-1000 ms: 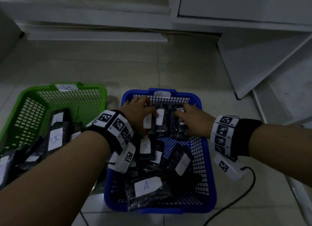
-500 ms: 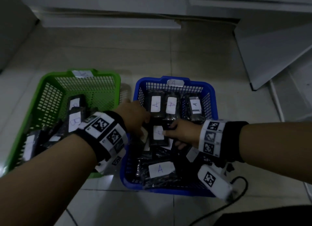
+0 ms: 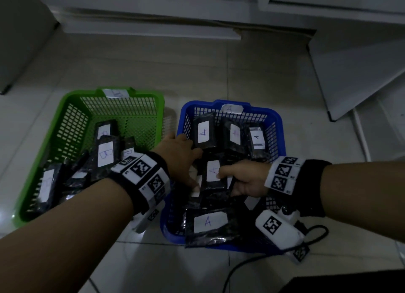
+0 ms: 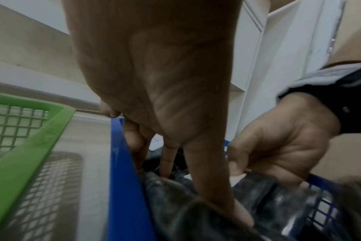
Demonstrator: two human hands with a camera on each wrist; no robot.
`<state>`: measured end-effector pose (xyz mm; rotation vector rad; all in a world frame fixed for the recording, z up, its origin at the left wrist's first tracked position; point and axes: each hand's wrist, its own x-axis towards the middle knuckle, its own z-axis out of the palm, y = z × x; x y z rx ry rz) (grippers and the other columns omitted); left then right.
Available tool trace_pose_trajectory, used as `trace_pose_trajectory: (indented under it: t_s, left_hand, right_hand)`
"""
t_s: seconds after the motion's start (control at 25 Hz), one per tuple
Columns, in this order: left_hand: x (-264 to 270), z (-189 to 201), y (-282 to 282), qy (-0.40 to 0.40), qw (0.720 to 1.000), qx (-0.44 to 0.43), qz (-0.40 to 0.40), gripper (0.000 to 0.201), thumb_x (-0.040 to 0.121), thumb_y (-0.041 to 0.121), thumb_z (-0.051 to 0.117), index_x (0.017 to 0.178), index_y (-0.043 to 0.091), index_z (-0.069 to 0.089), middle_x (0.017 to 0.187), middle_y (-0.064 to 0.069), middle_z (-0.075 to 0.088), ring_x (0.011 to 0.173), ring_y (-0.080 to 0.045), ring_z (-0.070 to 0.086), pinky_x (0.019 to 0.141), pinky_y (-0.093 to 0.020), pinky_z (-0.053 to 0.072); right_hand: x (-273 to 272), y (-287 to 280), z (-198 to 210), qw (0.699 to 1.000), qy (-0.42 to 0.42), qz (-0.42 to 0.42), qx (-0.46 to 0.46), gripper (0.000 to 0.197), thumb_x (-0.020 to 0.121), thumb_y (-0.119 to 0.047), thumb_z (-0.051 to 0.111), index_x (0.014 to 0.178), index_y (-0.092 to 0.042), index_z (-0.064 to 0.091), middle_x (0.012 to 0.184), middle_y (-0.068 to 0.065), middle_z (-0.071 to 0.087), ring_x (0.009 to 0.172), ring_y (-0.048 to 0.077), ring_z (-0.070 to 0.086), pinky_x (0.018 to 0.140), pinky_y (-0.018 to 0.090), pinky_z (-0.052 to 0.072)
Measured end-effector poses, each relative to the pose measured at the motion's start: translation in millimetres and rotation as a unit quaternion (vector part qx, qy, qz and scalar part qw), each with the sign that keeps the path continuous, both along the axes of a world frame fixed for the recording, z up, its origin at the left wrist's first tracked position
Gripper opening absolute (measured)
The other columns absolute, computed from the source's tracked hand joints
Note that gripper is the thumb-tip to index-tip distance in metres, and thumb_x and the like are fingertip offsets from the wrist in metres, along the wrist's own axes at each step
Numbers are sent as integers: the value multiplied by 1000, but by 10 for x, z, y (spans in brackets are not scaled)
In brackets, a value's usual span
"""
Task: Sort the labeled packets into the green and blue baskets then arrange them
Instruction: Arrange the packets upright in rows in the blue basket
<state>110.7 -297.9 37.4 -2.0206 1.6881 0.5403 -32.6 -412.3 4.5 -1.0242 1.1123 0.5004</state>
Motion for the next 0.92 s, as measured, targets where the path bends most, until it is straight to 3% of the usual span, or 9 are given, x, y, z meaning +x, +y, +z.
trace_pose_trajectory:
  t_s: [0.16, 0.32, 0.4, 0.48, 0.6, 0.68, 0.76, 0.84, 0.92]
  left_hand:
    - [29, -10, 7, 0, 1000, -20, 0, 80, 74, 73, 52, 138, 28, 37, 137, -4, 38, 127, -27, 34, 105, -45, 30]
    - [98, -14, -16, 15, 997, -68, 22, 58, 82, 56, 54, 132, 28, 46, 139, -4, 29, 128, -26, 32, 105, -46, 32]
    - [121, -12, -28, 21, 998, -61, 27, 53, 84, 53, 54, 132, 29, 48, 138, -2, 30, 127, -25, 32, 104, -46, 31]
    - [135, -14, -46, 21, 997, -64, 29, 49, 87, 51, 52, 131, 30, 49, 134, -2, 33, 126, -25, 33, 102, -44, 33]
    - [144, -11, -65, 31, 996, -70, 46, 45, 88, 50, 51, 129, 30, 52, 131, -3, 34, 125, -25, 34, 100, -43, 33]
    - [134, 4, -81, 33, 996, -66, 59, 45, 88, 51, 51, 129, 31, 52, 131, -5, 32, 127, -26, 34, 101, -44, 33]
    - [127, 11, -91, 33, 995, -68, 68, 44, 87, 51, 53, 125, 31, 55, 135, -5, 29, 129, -27, 32, 103, -46, 31]
    - [130, 10, -101, 35, 994, -75, 73, 42, 85, 52, 54, 122, 32, 57, 137, -5, 27, 130, -28, 29, 104, -47, 30]
    - [141, -1, -105, 38, 993, -85, 76, 43, 84, 53, 55, 122, 33, 55, 138, -4, 28, 130, -27, 29, 103, -46, 30]
  right_hand:
    - [-130, -133, 45, 1000, -5, -10, 15, 18, 88, 1, 46, 96, -2, 62, 87, 13, 65, 69, 23, 65, 59, 31, 58]
    - [-221, -217, 215, 997, 19, 75, 5, 18, 87, -9, 47, 90, -3, 63, 79, 12, 63, 64, 24, 61, 58, 30, 56]
    - [-179, -220, 321, 989, 34, 132, -66, 12, 82, -8, 50, 75, -6, 59, 72, 11, 56, 57, 23, 55, 55, 29, 51]
    - [-95, -290, 436, 953, 29, 222, -204, 10, 77, -10, 54, 67, -9, 50, 72, 10, 49, 61, 22, 48, 59, 28, 41]
    - [71, -487, 657, 892, -6, 310, -328, 21, 80, -15, 56, 96, -4, 64, 97, 13, 66, 87, 27, 63, 77, 35, 52]
    - [171, -652, 769, 882, -35, 309, -353, 40, 83, -20, 56, 122, -18, 60, 114, 6, 66, 98, 22, 64, 89, 36, 54]
    - [278, -802, 789, 837, -63, 363, -405, 51, 84, -26, 56, 135, -29, 49, 125, 0, 60, 106, 19, 59, 96, 34, 50]
    - [364, -878, 754, 795, -83, 400, -448, 55, 85, -23, 57, 138, -32, 45, 127, -3, 58, 106, 16, 57, 93, 27, 45]
    - [413, -889, 713, 796, -122, 357, -473, 55, 84, -14, 60, 136, -27, 48, 119, -2, 59, 102, 17, 58, 85, 24, 45]
